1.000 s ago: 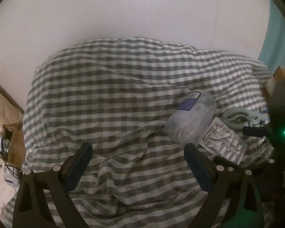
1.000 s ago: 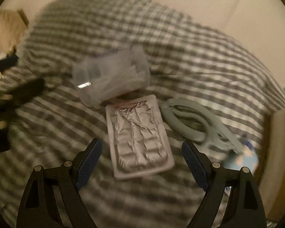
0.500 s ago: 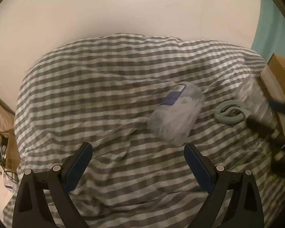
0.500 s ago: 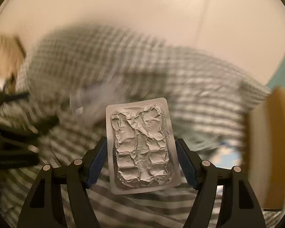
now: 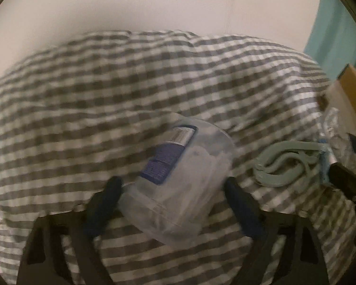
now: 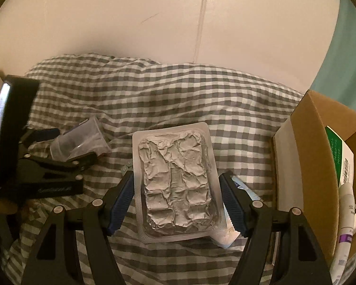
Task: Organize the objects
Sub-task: 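Grasp the clear plastic container with the left tool while the right tool grasps the foil blister pack, then carry the container and blister pack into the cardboard box and release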
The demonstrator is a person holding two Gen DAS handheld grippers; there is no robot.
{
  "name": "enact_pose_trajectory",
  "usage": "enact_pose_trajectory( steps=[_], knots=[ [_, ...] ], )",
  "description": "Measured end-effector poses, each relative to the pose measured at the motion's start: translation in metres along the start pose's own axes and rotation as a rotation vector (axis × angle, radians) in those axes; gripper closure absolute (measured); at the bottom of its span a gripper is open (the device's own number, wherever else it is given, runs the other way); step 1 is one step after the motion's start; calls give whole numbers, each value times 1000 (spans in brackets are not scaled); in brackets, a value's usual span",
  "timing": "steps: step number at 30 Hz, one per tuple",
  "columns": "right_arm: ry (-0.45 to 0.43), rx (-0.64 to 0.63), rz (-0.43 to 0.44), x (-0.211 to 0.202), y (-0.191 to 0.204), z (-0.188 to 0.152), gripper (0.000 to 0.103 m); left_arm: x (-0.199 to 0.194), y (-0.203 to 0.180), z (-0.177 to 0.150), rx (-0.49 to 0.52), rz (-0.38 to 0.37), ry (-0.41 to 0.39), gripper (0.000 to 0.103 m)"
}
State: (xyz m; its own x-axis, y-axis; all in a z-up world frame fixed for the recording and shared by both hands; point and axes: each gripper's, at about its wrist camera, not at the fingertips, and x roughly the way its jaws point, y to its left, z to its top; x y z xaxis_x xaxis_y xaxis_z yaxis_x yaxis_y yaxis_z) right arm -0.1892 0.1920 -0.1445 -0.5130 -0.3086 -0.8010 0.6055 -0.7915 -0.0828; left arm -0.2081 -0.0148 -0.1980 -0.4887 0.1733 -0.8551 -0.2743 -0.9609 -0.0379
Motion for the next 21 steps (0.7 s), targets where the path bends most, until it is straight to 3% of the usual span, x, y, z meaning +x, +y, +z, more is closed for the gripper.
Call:
enact_pose_trajectory(
  steps=[7,15,21],
  knots=[
    [10,-23,19,-20,6,-12,32,-33,-6,-13,-10,49,-26,25],
    [61,33,98,-78,-10,-54,32,-105,-22,-39,-80,11,-103,31],
    [84,57,90,-103,-32,-75,32,-133,-31,-57,-99,18,-79,33]
  ],
)
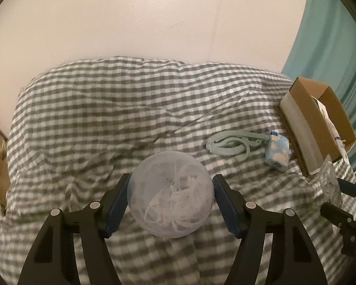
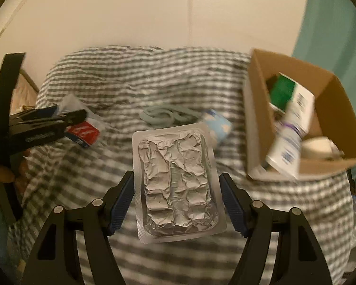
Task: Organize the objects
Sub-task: 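Carry the container and blister pack into the cardboard box and release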
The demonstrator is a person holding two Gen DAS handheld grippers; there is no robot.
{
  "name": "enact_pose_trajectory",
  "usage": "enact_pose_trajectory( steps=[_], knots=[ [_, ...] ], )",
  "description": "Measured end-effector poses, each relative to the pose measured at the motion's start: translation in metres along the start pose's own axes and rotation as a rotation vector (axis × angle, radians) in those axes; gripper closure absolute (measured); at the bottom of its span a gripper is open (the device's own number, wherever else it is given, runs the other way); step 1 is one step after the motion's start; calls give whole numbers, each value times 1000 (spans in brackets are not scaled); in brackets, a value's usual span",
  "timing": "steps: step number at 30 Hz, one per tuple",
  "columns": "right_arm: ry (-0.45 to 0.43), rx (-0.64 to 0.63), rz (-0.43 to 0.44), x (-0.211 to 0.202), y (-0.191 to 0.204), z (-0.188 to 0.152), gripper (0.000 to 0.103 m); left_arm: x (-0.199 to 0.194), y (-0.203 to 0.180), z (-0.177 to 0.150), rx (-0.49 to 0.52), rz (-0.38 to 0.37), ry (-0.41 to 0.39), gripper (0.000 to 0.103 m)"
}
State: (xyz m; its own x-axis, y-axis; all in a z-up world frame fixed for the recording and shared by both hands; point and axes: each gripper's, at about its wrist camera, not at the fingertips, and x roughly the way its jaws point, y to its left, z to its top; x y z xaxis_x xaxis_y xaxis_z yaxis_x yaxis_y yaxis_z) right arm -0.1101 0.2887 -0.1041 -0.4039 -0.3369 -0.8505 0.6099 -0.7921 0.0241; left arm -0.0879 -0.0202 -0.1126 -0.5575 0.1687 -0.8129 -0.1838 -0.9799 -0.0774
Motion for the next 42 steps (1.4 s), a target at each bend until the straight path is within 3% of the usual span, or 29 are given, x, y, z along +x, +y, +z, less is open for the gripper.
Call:
enact_pose_trajectory(
  steps=[8,11,17,21,24,30,33,39,42],
  knots=[
    [-39,-4,35,-43,-20,-4,32,-39,-42,5,27,-30,-53,33],
    [7,17,88,-33,-30,-3,32,-50,-67,15,64,-45,-78,33],
    [66,68,99,-15,-69,8,32,-58,-110,35,106,-83,-88,33],
    [-32,169,57,-48,-132,33,32,-56,-144,55,141,-101,-105,33],
    [-107,197,-31,-74,-172,49,32,-56,-175,73,151,-153,-127,33],
    [-162,192,-137,-82,-213,65,32,-46,-248,101,241,-232,-156,33],
    [-159,191,-91,-70,-220,62,32,-28,-278,107,282,-220,-152,33],
    [-166,245,-84,-53,-242,56,30,-8,-298,112,285,-228,-147,33],
    [-188,277,-75,-57,-250,53,20,-11,-301,118,272,-245,-169,32]
  ],
)
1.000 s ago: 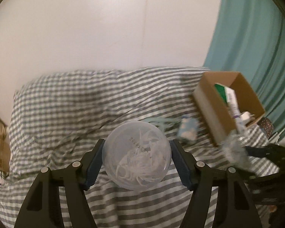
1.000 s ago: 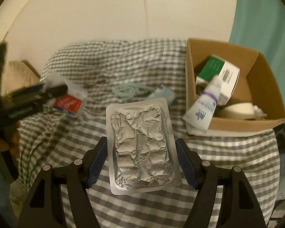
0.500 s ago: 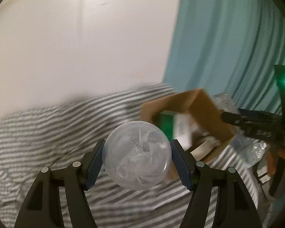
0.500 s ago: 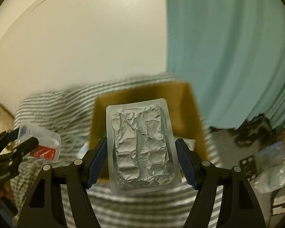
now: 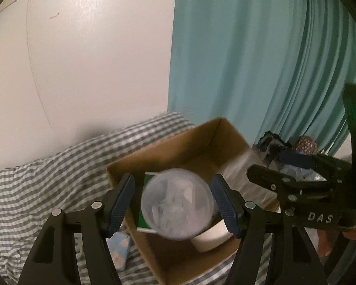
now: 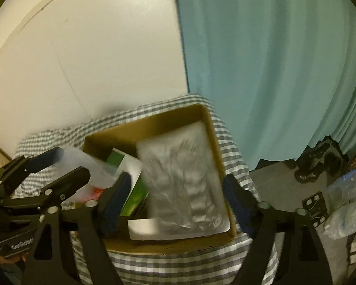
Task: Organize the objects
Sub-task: 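Carry the container and blister pack into the cardboard box and release, then grasp the grey-green hanger with the left tool while the right tool grasps the blue tissue pack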
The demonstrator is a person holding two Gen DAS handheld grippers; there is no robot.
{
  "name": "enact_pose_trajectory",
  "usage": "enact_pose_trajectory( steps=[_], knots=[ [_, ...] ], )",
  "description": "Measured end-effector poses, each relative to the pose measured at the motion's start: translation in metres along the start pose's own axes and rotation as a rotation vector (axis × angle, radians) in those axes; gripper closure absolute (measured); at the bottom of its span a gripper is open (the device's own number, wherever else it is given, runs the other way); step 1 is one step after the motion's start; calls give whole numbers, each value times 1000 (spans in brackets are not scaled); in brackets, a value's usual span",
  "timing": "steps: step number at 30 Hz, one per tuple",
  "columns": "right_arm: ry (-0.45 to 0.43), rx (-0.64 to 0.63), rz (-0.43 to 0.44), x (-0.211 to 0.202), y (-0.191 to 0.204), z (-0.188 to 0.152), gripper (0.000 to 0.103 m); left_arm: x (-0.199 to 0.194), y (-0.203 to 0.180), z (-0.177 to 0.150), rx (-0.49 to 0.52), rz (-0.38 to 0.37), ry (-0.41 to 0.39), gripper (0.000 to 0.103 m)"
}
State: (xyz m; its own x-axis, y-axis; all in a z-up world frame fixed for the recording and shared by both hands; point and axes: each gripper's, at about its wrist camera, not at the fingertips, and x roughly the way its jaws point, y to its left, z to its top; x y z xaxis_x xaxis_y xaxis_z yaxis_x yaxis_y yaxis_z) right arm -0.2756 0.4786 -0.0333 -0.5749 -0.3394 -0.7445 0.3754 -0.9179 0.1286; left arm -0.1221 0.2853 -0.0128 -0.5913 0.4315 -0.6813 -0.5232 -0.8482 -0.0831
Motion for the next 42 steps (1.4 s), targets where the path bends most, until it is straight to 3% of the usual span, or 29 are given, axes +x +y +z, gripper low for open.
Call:
enact_pose_trajectory(
  steps=[4,10,14,20,24,29,34,38,42],
  knots=[
    [-38,24,-2,-15,-9,5,16,-3,-3,11,5,11,-3,31],
    [-97,-12,-32,-46,-1,16,15,-30,11,11,21,75,-11,17],
    [-142,-78,-37,-74,24,15,15,-63,32,4,22,141,-23,6],
    [-169,-194,-30,-103,72,-8,15,-113,89,-25,-43,218,-36,2],
    [-150,-227,19,-108,110,-39,15,-135,127,-58,-92,266,-37,0],
    [-78,-317,54,-85,176,-78,15,-139,173,-103,-154,324,-7,0],
    [46,-311,117,-39,221,-111,15,-126,215,-149,-213,383,29,0],
    [140,-321,53,8,247,-130,15,-110,242,-177,-228,400,56,0],
    [194,-298,-53,53,259,-125,15,-84,258,-191,-217,413,96,0]
  ],
)
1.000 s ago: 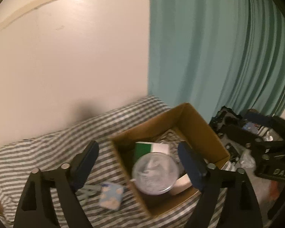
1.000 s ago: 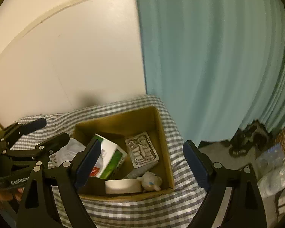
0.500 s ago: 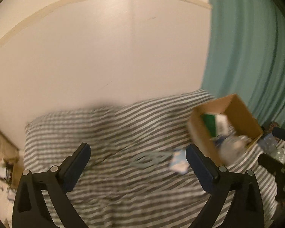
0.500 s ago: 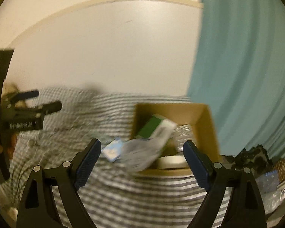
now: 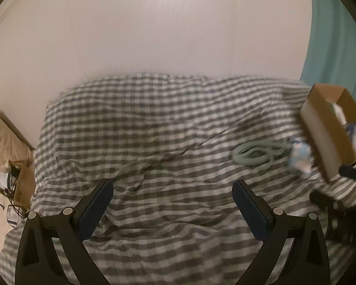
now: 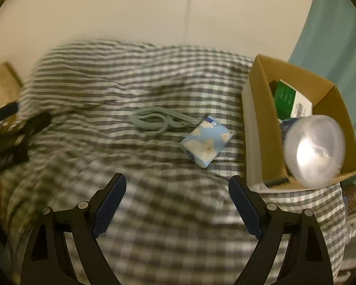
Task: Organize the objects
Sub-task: 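Grasp the grey-green hanger with the left tool while the right tool grasps the blue tissue pack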
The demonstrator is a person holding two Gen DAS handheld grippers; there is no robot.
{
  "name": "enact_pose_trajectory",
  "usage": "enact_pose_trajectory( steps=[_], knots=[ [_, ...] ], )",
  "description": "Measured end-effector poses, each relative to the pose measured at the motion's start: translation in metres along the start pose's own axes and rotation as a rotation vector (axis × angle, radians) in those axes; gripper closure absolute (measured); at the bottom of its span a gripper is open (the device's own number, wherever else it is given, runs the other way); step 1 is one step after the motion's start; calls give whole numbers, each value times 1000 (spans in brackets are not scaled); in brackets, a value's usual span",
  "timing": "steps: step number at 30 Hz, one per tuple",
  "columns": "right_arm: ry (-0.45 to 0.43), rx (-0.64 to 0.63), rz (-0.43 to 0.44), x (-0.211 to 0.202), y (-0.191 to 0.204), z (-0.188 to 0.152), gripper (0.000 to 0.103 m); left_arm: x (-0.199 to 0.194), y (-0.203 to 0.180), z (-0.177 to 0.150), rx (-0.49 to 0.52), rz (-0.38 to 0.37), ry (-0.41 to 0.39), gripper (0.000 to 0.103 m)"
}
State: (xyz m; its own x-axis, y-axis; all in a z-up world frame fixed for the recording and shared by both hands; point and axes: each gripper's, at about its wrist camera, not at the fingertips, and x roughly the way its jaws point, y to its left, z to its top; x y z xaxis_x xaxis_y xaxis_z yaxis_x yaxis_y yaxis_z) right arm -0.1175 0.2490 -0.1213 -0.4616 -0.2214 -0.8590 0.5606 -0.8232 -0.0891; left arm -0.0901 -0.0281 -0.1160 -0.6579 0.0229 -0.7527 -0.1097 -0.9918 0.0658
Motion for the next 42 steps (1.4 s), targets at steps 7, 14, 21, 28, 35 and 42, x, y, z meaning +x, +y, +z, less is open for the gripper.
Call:
enact_pose_trajectory(
  steps=[7,14,21,28,35,42],
  knots=[
    [143,87,-124,77,-9,28,15,46,7,2,-24,-56,98,0],
    [184,149,-115,118,-27,39,18,73,-13,7,20,-108,137,0],
    [91,189,-76,102,-43,30,40,80,-44,12,74,-172,143,0],
    [-43,180,-56,58,-55,22,40,102,-91,22,254,-189,133,0],
    [-47,178,-51,58,-48,24,40,125,-116,27,373,-305,178,0],
    [-43,195,-52,69,-42,26,40,149,-131,38,413,-354,195,0]
  ],
)
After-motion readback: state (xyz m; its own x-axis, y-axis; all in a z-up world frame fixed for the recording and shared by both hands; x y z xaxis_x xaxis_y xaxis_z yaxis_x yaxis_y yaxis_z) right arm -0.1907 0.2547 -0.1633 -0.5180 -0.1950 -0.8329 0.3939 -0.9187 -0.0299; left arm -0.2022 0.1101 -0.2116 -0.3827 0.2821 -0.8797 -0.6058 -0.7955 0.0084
